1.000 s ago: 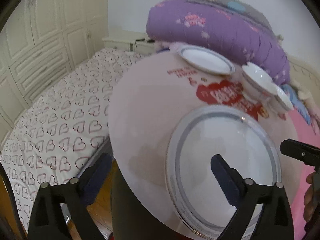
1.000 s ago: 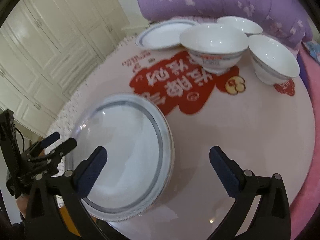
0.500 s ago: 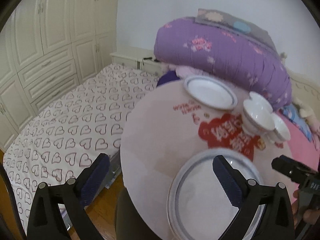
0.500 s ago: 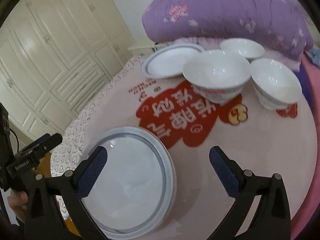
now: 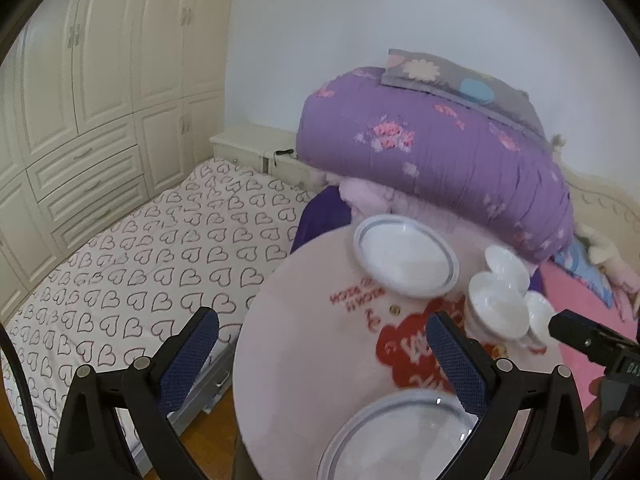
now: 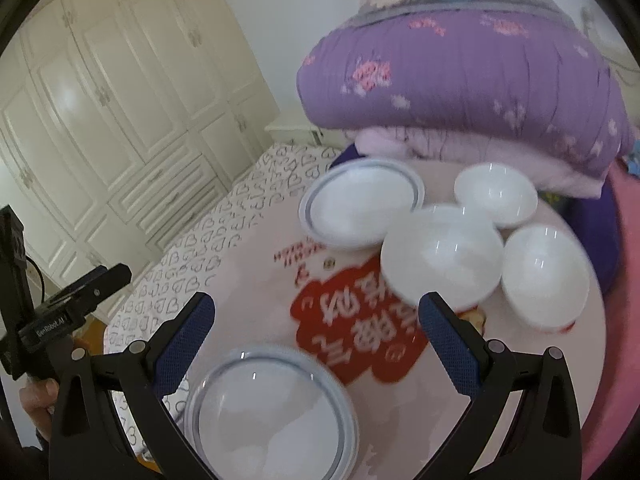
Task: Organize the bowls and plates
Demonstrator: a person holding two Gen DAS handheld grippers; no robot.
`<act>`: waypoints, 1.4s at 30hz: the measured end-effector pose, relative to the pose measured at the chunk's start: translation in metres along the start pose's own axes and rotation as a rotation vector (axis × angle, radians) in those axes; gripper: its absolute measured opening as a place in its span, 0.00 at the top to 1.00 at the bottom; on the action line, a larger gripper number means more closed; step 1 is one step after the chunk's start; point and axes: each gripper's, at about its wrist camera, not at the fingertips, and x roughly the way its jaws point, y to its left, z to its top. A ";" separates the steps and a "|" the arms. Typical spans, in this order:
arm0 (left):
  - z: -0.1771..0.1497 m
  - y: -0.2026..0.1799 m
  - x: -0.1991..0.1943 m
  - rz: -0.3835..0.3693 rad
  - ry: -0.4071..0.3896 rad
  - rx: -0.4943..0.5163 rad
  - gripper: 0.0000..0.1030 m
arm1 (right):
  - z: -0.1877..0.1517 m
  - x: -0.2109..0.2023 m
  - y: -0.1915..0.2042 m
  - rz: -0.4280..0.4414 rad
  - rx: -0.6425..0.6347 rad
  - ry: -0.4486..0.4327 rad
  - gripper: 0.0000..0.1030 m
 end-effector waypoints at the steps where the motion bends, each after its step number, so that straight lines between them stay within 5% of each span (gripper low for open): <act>1: 0.006 0.000 0.004 -0.009 0.002 -0.004 0.01 | 0.008 0.000 -0.002 -0.001 0.001 -0.004 0.00; 9: 0.059 0.004 0.044 -0.054 0.020 -0.004 0.01 | 0.066 0.015 -0.021 -0.025 0.013 -0.017 0.00; 19: 0.113 0.004 0.149 -0.068 0.152 -0.018 0.01 | 0.124 0.093 -0.057 -0.086 0.051 0.106 0.00; 29: 0.148 0.002 0.278 -0.080 0.295 -0.033 0.08 | 0.138 0.183 -0.089 -0.136 0.078 0.299 0.00; 42: 0.153 -0.002 0.386 -0.105 0.414 -0.066 0.14 | 0.141 0.234 -0.108 -0.169 0.081 0.392 0.02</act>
